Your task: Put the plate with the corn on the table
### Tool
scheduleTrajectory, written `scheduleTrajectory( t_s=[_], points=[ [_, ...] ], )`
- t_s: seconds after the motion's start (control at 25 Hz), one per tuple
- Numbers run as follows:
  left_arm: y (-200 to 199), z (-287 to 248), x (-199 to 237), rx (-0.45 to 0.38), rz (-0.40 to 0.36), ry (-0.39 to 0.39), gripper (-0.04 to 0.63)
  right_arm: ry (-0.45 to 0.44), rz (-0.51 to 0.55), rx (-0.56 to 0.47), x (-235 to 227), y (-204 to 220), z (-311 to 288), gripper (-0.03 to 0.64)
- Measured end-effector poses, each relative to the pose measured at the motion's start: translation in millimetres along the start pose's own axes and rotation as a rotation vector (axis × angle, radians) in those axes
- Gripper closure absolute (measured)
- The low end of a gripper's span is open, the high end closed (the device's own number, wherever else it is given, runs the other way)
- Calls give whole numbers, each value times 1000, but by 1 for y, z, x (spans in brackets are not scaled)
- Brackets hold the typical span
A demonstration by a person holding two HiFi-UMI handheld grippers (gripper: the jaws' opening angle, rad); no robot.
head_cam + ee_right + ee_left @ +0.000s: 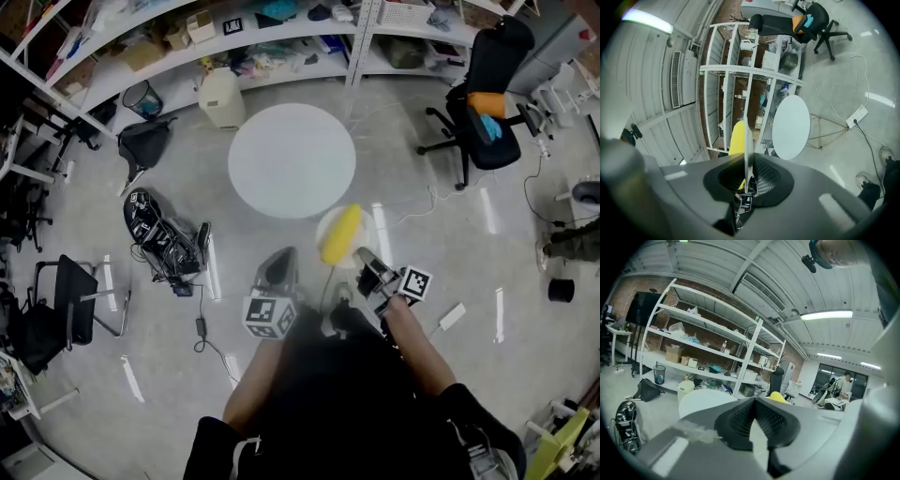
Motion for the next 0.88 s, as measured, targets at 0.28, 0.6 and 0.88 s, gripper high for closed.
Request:
scheduleTrajectory(
  t_s=[0.28,0.6,0.88],
  points=[
    [1,-12,16,10,6,16,591,-6,-3,-20,-9,1,-13,577],
    [1,-40,16,-22,5,-55,591,-35,-26,16,-15,-21,-29,577],
    [3,-62,14,-64,11,-116,592,-57,-24,67,-24,-42,-47,577]
  ],
)
Point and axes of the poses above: the fingertips, and each gripper's own axes: z backward along the fingers, x to its left, y out of its underside, the point moved 7 cm from there along z, backward along the fingers, and after that the axes turned 11 degrees about -x, right-handed, at the moved point
